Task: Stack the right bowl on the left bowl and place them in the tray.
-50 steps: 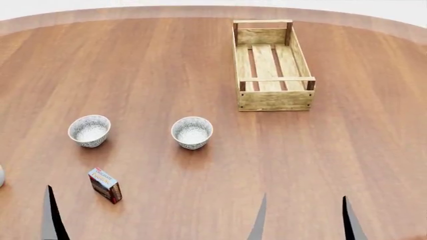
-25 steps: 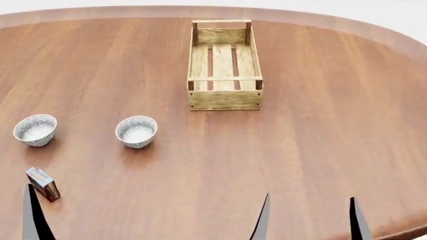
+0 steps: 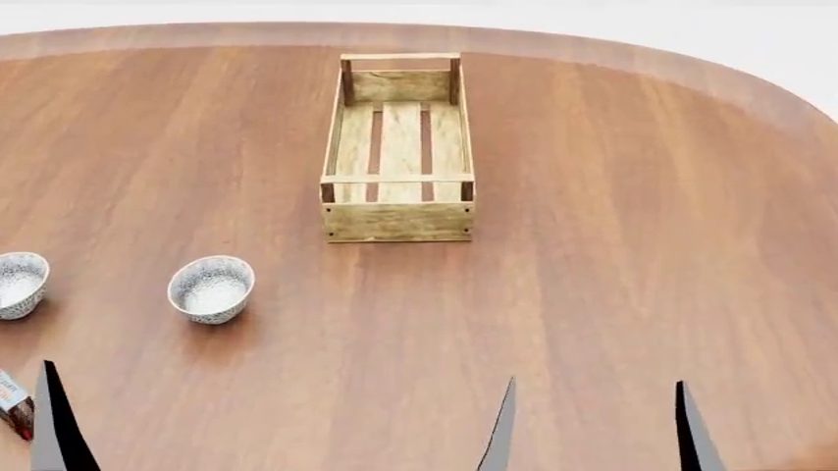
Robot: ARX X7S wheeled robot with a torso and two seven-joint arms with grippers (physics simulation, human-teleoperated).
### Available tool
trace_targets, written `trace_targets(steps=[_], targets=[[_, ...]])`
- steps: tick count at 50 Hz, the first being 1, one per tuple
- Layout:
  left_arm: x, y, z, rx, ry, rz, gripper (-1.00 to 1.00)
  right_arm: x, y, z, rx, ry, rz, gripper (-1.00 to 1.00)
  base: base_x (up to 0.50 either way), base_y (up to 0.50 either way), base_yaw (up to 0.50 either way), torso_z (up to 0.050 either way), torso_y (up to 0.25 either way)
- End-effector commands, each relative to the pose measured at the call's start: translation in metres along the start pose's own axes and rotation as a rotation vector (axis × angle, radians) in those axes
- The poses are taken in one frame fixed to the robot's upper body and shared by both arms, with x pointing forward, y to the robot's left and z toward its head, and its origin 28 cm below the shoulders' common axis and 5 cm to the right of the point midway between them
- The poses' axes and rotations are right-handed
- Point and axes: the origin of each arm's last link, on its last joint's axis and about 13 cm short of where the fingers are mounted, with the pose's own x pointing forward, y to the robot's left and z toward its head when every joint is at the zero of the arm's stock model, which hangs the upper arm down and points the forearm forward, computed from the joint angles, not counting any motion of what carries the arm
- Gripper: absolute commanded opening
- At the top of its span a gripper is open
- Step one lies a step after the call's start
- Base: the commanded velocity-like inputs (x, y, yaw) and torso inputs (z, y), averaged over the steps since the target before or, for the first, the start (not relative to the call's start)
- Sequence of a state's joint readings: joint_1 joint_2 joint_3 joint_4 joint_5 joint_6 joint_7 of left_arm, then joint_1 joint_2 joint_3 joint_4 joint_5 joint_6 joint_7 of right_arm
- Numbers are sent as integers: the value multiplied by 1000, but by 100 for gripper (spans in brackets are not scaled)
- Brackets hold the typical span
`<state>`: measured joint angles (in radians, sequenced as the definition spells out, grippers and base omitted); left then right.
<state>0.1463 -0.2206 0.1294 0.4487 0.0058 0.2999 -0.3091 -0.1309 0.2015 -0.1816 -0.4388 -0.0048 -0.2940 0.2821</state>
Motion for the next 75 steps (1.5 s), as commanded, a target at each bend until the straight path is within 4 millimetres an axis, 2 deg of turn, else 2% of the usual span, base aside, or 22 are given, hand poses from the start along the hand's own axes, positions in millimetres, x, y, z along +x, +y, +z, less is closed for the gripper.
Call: trace_targets(steps=[1,17,31,68,75], targets=[[1,1,1,0,-3,-2,100,1,3,2,-23,0,17,100,500,0,0,0,0],[4,-3,2,2,3,-23,100,8,-1,5,-30,8,-15,100,500,0,0,0,0],[18,-7,2,2,-3,-36,100,21,-2,2,-27,14,-5,100,500,0,0,0,0],[13,-10,-5,-4,18,-52,100,17,-1,-1,-91,20,-3,100,500,103,0,0,1],[12,-9,-4,-10,20,-52,100,17,-4,-6,-82,75,-11,100,464,133,0,0,0]])
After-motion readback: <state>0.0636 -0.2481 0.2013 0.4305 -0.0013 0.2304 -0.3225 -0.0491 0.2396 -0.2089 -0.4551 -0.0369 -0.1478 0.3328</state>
